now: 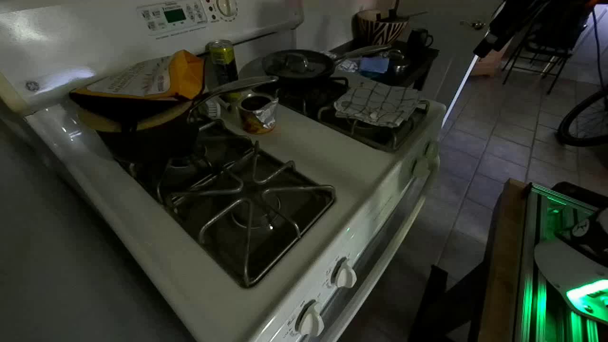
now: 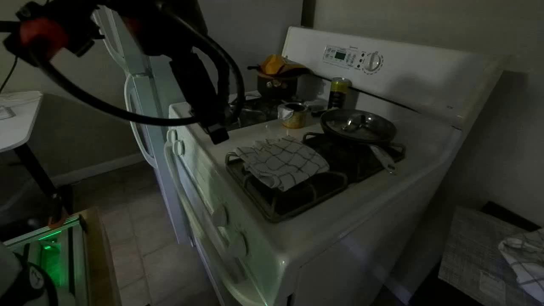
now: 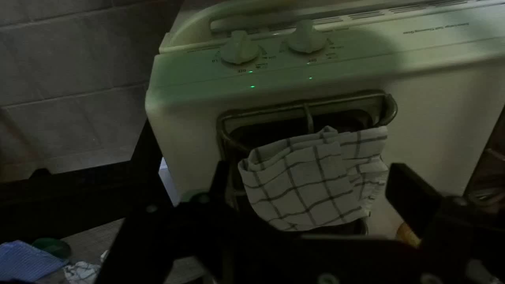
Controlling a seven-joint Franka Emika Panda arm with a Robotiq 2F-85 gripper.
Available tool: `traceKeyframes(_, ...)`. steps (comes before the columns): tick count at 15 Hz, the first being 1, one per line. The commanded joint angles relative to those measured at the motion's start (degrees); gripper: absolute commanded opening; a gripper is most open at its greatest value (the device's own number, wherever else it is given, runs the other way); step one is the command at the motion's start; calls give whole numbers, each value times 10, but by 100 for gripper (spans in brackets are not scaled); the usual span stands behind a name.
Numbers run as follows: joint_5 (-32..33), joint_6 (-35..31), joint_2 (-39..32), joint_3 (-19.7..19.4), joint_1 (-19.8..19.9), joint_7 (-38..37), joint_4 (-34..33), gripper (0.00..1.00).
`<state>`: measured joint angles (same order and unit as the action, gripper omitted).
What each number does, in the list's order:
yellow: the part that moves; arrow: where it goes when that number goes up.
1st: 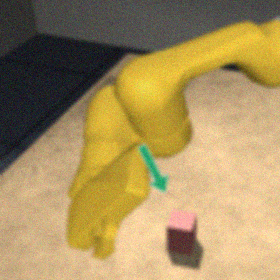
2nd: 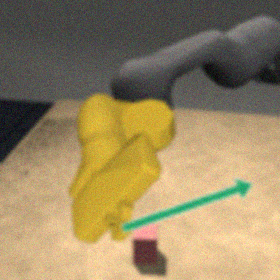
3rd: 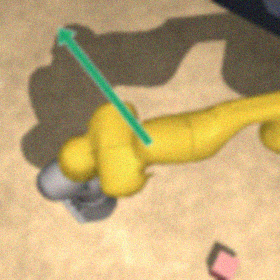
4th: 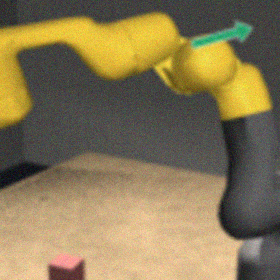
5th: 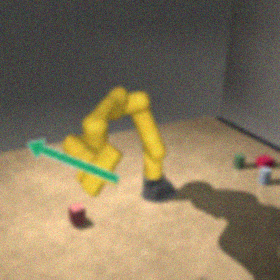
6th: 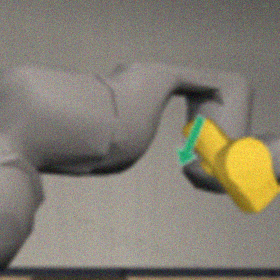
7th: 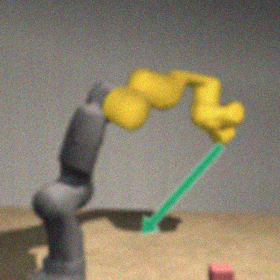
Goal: Move the pan to the front left plate on the stove.
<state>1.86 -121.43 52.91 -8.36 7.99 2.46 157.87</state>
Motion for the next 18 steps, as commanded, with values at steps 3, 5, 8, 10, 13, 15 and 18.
traceKeyframes(3,-2,2,-1,2,2,1,0,100)
traceKeyframes(5,-2,2,-1,2,2,1,0,100)
traceKeyframes(8,-34,-128,-18,-38,-29,48,-1,100)
traceKeyframes(10,-48,-184,-38,-78,-62,117,-10,100)
traceKeyframes(13,-90,-175,-68,-160,-131,224,-42,100)
traceKeyframes(15,-110,-111,-92,-212,-165,287,-87,100)
traceKeyframes(18,-133,-22,-145,-253,-198,358,-165,100)
